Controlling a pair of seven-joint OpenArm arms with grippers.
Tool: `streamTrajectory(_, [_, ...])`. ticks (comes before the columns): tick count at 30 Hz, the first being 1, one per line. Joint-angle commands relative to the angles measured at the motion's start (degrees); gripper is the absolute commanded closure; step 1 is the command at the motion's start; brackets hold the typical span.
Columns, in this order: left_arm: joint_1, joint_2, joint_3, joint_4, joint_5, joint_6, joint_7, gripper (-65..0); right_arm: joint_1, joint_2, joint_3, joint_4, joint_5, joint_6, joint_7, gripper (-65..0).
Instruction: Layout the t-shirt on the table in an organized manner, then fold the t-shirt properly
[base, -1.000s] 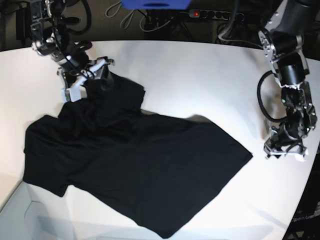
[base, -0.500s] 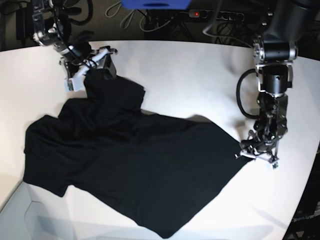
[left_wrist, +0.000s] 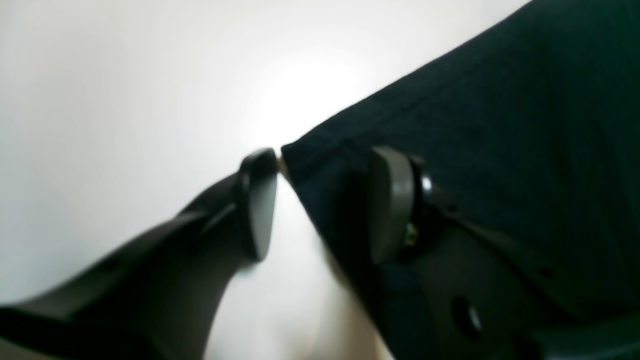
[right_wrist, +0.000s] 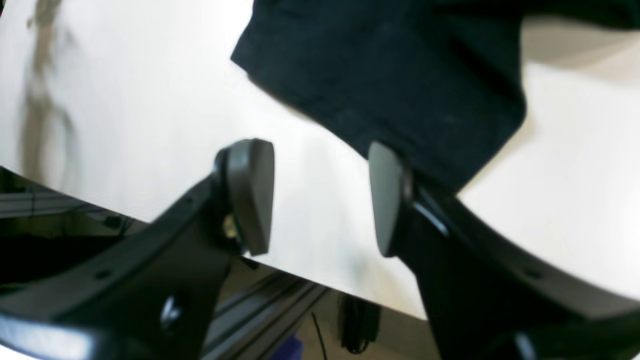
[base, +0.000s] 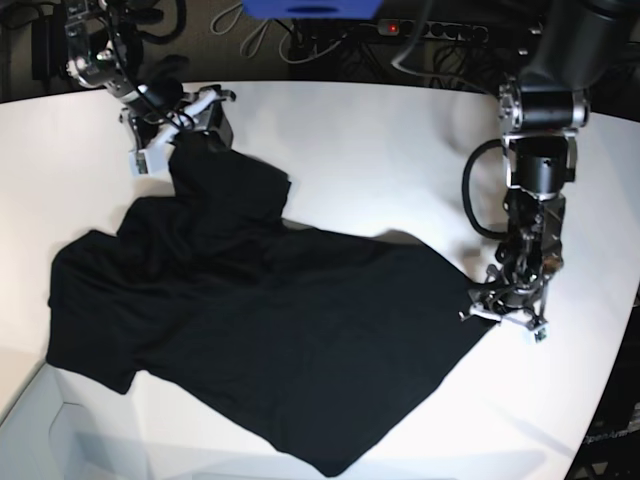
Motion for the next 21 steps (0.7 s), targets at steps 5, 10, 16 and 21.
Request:
streamTrajectory(5, [-0.48,0.31,4.66,-0.21,-0.61,-0.06,3.5,-24.3,-0.52,0.47,0.11,1.02,0.76,0.71,0.99,-31.0])
streamTrajectory(10, [-0.48,0.31,6.24,-0.3,-0.61,-0.06,3.41,0.0,-1.14,0.47,0.03,1.02,0.67,0.71,1.17,-31.0])
streamTrajectory(16, [-0.3,-0.12,6.15,0.5,-0.96,-0.06,3.94,-0.1,-0.96,0.47,0.03,1.02,0.67,0.71,1.25,-31.0])
streamTrajectory(21, [5.5,-2.06,6.07,9.55,-0.96,0.21,4.02,-0.1,0.97,0.21,0.11,-0.12,0.49,0.54,0.9,-31.4])
